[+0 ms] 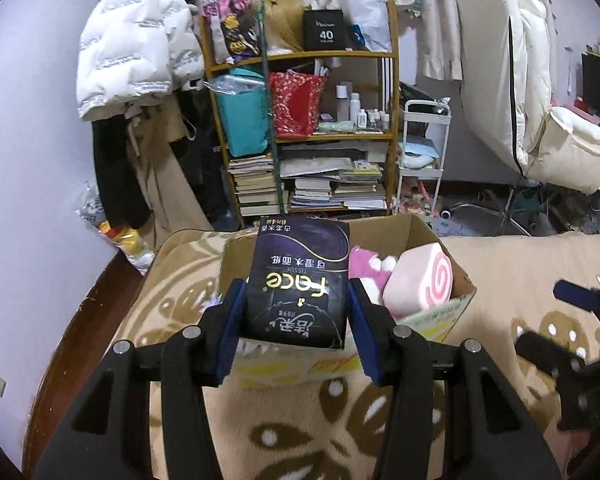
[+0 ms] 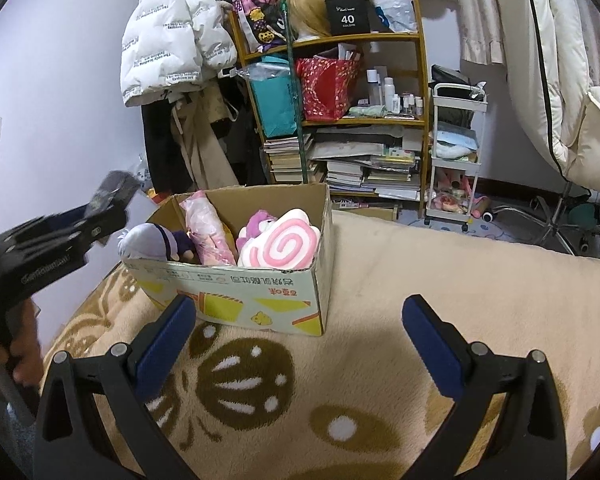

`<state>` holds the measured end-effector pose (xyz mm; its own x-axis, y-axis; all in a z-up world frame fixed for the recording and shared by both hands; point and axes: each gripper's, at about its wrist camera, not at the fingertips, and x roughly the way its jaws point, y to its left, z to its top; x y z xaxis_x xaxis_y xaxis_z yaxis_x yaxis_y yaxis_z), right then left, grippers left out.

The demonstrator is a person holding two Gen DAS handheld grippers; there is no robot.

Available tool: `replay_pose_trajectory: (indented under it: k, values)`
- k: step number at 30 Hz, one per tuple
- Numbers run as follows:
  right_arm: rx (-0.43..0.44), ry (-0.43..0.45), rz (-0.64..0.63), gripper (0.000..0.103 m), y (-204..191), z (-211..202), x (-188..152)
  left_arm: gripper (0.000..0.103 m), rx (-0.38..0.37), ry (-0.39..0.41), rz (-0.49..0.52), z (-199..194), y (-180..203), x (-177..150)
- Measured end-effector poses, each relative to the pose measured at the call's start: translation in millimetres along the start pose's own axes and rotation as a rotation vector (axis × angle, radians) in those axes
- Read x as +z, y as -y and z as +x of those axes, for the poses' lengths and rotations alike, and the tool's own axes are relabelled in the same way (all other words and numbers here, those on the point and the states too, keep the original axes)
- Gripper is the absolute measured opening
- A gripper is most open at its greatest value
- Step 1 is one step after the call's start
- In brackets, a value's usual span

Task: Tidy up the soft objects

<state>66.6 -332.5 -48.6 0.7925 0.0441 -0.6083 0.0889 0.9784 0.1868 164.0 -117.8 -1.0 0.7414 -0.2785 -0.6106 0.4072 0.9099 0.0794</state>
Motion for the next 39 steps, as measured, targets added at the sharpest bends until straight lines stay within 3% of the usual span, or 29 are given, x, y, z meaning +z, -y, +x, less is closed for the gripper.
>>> replay_pose_trajectory:
  k: [10,12,16,17,25,28,39]
  values:
    - [0.001,0.003,0.022,0.103,6.4,1.4,0.1,0.049,-0.041,-0.066,-0.045,41.7,3.8,21.7]
    - [0.001,0.005,0.022,0.103,6.4,1.1,0.1,0.052,-0.046,-0.081,-0.026,45.2,6.9,21.1]
    - [0.003,0.008,0.020,0.103,6.7,0.4,0.9,0.069,-0.019,-0.070,-0.005,37.5,8.2,16.1]
    - [0.003,0.008,0.018,0.103,6.4,-0.2,1.7,0.077,-0.017,-0.074,-0.013,34.4,6.1,14.5]
    - [0.005,0.046,-0.021,0.103,-1.5,-23.1,13.4,0.092,0.027,-0.024,-0.063,-12.6,-13.3,7.5]
    - [-0.009,0.065,-0.039,0.103,-3.4,-33.4,17.5,0.103,0.072,0.011,-0.064,-38.3,-18.0,4.5]
    - [0.019,0.146,-0.051,0.103,-16.0,-71.6,21.8,0.103,0.156,0.139,-0.103,-109.9,-31.2,-19.8]
